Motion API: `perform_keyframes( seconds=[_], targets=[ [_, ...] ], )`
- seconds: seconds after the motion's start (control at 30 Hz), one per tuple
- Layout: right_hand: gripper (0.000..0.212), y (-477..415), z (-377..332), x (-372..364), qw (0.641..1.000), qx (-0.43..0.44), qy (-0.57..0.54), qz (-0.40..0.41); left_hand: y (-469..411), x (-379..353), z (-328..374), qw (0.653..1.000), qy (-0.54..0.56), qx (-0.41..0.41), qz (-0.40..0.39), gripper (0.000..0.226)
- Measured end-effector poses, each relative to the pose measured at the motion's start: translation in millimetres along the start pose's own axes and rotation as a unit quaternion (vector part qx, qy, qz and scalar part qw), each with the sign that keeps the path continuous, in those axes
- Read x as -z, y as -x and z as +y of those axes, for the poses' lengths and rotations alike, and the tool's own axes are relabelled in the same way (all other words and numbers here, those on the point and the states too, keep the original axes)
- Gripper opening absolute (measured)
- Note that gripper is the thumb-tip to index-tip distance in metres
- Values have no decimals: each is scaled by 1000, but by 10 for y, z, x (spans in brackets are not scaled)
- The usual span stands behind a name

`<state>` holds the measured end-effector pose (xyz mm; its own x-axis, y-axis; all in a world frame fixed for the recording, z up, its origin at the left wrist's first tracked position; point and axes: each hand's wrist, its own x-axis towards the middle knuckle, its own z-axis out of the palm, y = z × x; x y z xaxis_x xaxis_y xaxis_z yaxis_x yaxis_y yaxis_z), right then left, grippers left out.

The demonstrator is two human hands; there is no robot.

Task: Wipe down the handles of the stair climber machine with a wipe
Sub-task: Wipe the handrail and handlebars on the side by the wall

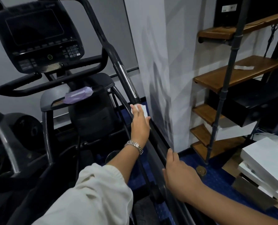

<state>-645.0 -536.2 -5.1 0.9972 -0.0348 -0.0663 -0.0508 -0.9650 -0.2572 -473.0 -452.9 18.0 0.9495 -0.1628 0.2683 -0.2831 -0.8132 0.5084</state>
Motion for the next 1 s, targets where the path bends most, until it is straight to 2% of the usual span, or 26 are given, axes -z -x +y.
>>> perform_keyframes(
  seconds=[0.13, 0.23, 0.3, 0.37, 0.47, 0.57, 0.7, 0.77, 0.9, 1.0],
  targets=[
    [67, -20, -1, -35, 1000, -8, 14, 9, 181, -44, -42, 988, 107, 102, -30, 64],
    [68, -33, -4, -26, 1000, -5, 22, 16, 345, -161, -150, 978, 171, 112, -32, 41],
    [69, -26, -22, -40, 1000, -11, 21, 17, 223, -171, -163, 972, 200, 124, 0, 31],
    [73, -38, -13, -62, 999, -17, 34, 26, 26, -105, -109, 970, 197, 138, 30, 36],
    [91, -48, -22, -36, 999, -23, 39, 12, -129, -41, -90, 971, 188, 148, 25, 47],
    [80, -61, -16, -62, 999, -3, 19, 49, 93, -141, -145, 972, 184, 145, -1, 42],
    [77, -128, -5, -61, 999, 13, 39, 22, 514, -357, -194, 964, 210, 162, -32, 39],
    [79, -140, -26, -14, 999, 8, 53, 1, 474, -329, -132, 964, 218, 148, -19, 38],
    [77, -172, -15, -63, 999, 0, 47, -1, 232, -165, -64, 983, 162, 85, 5, 47],
    [75, -177, -1, -47, 999, 4, 32, -4, 301, -139, -148, 994, 110, -15, -12, 53]
  ],
)
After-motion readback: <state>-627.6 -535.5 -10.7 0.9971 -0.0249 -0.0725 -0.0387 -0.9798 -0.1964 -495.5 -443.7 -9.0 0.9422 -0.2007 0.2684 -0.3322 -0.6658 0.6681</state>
